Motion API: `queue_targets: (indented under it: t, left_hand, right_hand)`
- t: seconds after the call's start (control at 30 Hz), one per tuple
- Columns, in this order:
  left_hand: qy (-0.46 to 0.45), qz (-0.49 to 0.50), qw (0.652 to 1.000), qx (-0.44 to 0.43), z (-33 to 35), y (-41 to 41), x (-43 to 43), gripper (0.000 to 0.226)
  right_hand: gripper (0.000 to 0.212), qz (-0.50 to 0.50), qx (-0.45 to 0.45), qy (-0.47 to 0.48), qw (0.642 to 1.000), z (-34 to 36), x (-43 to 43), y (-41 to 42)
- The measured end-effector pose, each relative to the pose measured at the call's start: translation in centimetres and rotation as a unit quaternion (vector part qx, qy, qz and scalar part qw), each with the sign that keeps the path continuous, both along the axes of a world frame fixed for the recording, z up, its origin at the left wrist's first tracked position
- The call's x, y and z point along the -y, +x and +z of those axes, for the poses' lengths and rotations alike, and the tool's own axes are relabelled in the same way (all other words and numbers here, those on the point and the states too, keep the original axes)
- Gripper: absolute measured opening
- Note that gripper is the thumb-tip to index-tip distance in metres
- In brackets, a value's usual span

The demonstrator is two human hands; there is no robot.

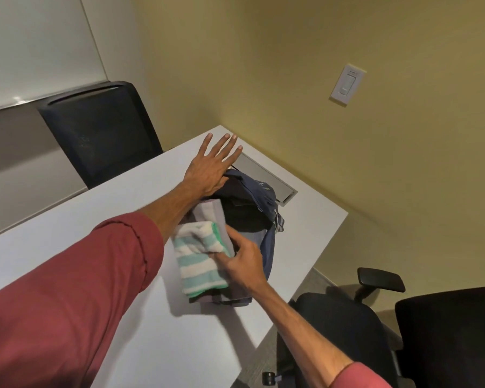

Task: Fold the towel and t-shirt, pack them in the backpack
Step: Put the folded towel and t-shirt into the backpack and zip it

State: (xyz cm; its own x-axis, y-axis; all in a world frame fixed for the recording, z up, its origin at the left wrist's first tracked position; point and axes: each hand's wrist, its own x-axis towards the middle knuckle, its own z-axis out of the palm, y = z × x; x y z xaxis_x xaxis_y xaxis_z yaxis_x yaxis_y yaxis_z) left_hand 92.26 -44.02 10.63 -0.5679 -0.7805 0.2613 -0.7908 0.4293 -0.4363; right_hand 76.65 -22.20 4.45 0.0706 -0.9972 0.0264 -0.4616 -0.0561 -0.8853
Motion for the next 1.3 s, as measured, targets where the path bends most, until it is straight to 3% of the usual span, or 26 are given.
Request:
queue_targets:
  t: [0.4,0.63,0.77,0.8,0.87,0.93,1.0,1.07,1.13,1.2,1.3]
  left_hand:
    - [0.001,-0.016,1.000,-0.016,-1.1,1.2,0.1,0.106]
    - [0.019,-0.030,0.998,-0.059,-1.4,1.4,-0.2,0.095]
    - [0.042,-0.046,0.995,-0.082,-0.9,1.6,-0.1,0.093]
    - [0.041,-0.048,0.995,-0.081,-1.0,1.6,0.0,0.090]
    - [0.039,-0.049,0.995,-0.077,-1.2,1.6,0.3,0.086]
    - [0.041,-0.048,0.995,-0.078,-1.4,1.6,0.6,0.087]
    - [0.035,-0.045,0.995,-0.079,-1.5,1.4,1.0,0.088]
    - [0.038,-0.042,0.995,-0.083,-1.6,1.0,1.3,0.089]
    - [0.035,-0.041,0.994,-0.092,-2.0,0.4,1.4,0.088]
    - [0.034,-0.039,0.994,-0.097,-2.0,-0.1,1.6,0.090]
    - [0.032,-0.035,0.994,-0.097,-2.2,-0.2,1.9,0.092]
  right_hand:
    - [0.073,-0.115,0.037,0.153,0.981,-9.0,6.0,-4.1]
    - [0.041,-0.116,0.084,0.211,0.967,-7.5,9.9,-3.5]
    - [0.069,-0.167,0.086,0.281,0.941,-9.8,12.8,-3.2]
    - [0.066,-0.181,0.089,0.289,0.936,-9.8,13.1,-3.1]
    - [0.041,-0.214,0.089,0.296,0.927,-9.6,13.4,-3.1]
    - [0.020,-0.221,0.043,0.278,0.934,-9.8,13.8,-3.3]
    - [0.026,-0.188,-0.098,0.224,0.951,-10.7,14.0,-3.2]
    - [0.024,-0.165,-0.289,0.130,0.934,-12.3,13.5,-2.5]
    - [0.018,-0.141,-0.383,-0.007,0.913,-12.9,11.7,-1.5]
    - [0.045,-0.079,-0.401,-0.093,0.908,-13.2,10.0,-0.9]
    - [0.072,0.028,-0.412,-0.123,0.902,-14.6,8.4,-1.1]
